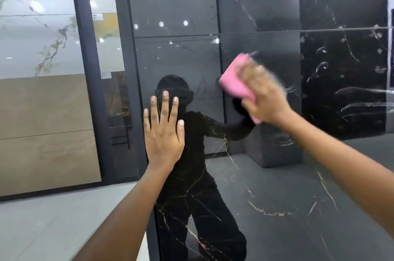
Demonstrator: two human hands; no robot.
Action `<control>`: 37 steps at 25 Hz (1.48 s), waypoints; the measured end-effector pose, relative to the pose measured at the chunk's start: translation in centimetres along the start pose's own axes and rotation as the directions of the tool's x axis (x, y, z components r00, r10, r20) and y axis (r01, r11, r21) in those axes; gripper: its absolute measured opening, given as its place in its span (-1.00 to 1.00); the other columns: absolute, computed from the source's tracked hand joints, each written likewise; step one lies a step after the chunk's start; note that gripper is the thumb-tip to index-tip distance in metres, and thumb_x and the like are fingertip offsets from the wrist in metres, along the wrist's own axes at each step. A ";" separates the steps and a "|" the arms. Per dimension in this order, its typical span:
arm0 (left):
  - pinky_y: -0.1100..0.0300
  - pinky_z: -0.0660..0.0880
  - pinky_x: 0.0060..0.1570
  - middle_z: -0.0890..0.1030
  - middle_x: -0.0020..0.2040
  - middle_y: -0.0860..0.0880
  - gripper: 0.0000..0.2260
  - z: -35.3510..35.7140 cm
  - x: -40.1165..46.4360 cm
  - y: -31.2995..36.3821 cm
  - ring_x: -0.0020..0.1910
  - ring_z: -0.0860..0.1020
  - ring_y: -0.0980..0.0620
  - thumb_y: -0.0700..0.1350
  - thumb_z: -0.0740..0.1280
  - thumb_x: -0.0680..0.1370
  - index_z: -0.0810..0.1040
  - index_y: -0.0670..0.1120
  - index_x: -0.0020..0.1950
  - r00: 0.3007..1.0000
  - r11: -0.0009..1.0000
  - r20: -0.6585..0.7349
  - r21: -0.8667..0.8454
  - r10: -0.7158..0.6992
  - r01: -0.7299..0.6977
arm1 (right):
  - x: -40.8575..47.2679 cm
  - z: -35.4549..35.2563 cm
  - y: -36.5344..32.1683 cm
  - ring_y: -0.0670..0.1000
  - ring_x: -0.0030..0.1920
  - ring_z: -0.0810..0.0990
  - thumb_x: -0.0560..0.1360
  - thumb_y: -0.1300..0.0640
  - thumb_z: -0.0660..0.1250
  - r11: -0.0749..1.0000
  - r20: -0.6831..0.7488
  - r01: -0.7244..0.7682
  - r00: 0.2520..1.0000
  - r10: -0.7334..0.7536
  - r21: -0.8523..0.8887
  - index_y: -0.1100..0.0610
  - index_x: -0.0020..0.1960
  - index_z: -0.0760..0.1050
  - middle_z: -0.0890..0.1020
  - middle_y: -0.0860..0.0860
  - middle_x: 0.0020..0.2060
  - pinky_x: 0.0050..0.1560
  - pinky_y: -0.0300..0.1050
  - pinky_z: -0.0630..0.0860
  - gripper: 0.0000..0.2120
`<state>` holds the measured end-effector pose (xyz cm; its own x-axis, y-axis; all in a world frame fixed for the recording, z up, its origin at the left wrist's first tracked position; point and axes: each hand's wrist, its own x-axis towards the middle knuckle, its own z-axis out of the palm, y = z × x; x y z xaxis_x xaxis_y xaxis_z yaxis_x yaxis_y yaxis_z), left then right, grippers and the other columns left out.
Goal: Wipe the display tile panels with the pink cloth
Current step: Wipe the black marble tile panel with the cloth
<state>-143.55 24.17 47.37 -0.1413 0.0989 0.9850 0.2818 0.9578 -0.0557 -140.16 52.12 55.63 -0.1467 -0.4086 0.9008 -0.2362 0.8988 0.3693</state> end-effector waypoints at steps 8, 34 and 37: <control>-0.04 -0.12 0.54 0.01 0.61 -0.06 -0.50 0.1 0.4 -0.2 0.59 -0.04 -0.13 -0.04 0.02 0.65 0.02 0.01 0.60 0.999 0.998 -0.039 -0.058 0.004 -0.007 | 6.1 1.2 -6.7 0.13 0.53 0.11 0.44 0.20 0.20 0.973 -0.060 -0.105 0.991 0.120 0.206 0.21 0.53 0.20 0.21 0.19 0.51 0.52 -0.07 -0.11 -0.34; -0.05 0.10 0.43 0.42 0.41 -0.15 -0.58 -1.1 2.3 2.8 0.44 0.32 -0.21 0.01 0.14 0.60 0.39 -0.11 0.42 0.987 0.972 -0.061 -0.194 -0.145 0.131 | -8.6 2.1 -7.3 0.20 0.51 0.14 0.42 0.13 0.20 0.939 0.221 0.343 0.914 -0.340 0.024 0.24 0.53 0.09 0.23 0.22 0.49 0.53 0.02 -0.03 -0.29; -0.08 -0.07 0.52 0.16 0.58 -0.14 -0.49 -0.3 2.4 5.2 0.56 0.06 -0.20 0.06 0.06 0.64 0.16 -0.06 0.58 0.999 0.986 0.013 -0.163 -0.039 0.040 | -10.7 1.0 -3.1 0.16 0.52 0.12 0.45 0.04 0.16 0.948 0.216 0.318 0.925 -0.313 0.013 0.22 0.55 0.06 0.24 0.25 0.48 0.50 0.10 0.05 -0.29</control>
<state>-142.12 29.30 49.54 -0.1644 0.0653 0.9842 0.4272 0.9041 0.0113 -138.81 53.50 44.64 -0.2692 -0.6939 0.6678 -0.2828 0.7198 0.6339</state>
